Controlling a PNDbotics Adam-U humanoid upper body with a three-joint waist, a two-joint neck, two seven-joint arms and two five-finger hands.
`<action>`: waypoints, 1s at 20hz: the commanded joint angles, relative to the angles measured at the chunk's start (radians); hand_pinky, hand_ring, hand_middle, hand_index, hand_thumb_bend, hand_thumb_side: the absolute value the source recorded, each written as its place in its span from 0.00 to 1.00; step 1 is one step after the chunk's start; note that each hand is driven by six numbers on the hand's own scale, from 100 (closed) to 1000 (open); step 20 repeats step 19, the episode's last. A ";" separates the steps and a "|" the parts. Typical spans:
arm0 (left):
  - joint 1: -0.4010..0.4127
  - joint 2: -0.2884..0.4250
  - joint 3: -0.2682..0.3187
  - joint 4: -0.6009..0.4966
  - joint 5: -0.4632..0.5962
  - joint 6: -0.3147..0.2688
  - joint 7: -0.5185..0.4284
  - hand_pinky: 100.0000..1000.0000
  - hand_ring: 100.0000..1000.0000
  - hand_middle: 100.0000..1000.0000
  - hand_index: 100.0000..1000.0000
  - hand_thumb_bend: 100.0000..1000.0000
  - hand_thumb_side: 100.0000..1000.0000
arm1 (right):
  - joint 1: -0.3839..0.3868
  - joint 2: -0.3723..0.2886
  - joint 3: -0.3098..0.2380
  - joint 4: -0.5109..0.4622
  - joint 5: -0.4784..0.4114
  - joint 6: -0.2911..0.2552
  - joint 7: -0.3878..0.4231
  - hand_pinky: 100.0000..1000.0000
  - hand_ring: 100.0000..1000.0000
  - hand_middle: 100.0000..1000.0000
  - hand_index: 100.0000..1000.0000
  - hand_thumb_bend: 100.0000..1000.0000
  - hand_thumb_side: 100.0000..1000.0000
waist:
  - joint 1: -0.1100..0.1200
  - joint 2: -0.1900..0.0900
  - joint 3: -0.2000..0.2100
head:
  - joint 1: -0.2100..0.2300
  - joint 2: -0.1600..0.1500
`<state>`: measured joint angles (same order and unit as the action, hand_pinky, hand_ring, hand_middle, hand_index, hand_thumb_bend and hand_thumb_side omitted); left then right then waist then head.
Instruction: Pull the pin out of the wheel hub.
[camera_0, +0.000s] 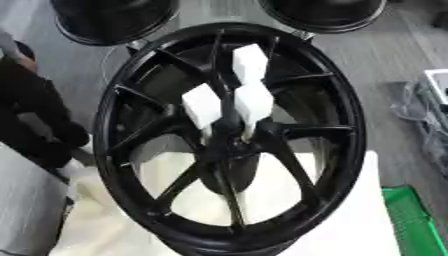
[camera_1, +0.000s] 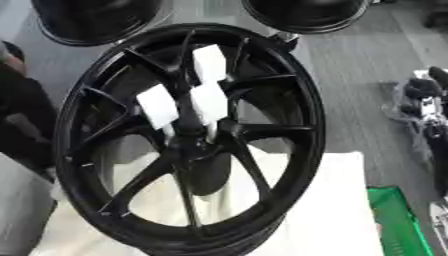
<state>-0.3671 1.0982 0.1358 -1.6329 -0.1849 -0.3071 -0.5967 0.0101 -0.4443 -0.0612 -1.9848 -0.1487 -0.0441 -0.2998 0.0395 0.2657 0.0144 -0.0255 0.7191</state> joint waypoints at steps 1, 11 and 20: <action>-0.005 0.024 0.024 0.000 0.000 -0.002 0.003 0.77 0.78 0.74 0.84 0.38 0.39 | 0.000 -0.026 -0.007 -0.015 0.005 0.000 -0.003 0.72 0.79 0.74 0.88 0.00 0.65 | 0.000 -0.023 0.002 | 0.000 0.001; -0.029 -0.205 0.063 -0.060 0.372 0.125 0.344 0.60 0.65 0.64 0.77 0.00 0.56 | -0.004 -0.025 -0.008 -0.015 -0.009 -0.002 -0.002 0.72 0.79 0.74 0.88 0.00 0.64 | -0.011 -0.029 0.003 | 0.001 -0.011; -0.065 -0.554 0.047 -0.123 0.552 0.416 0.612 0.60 0.68 0.69 0.82 0.00 0.81 | -0.038 -0.035 -0.020 -0.015 -0.064 -0.005 -0.017 0.72 0.80 0.74 0.88 0.00 0.62 | -0.032 -0.038 0.007 | 0.010 -0.019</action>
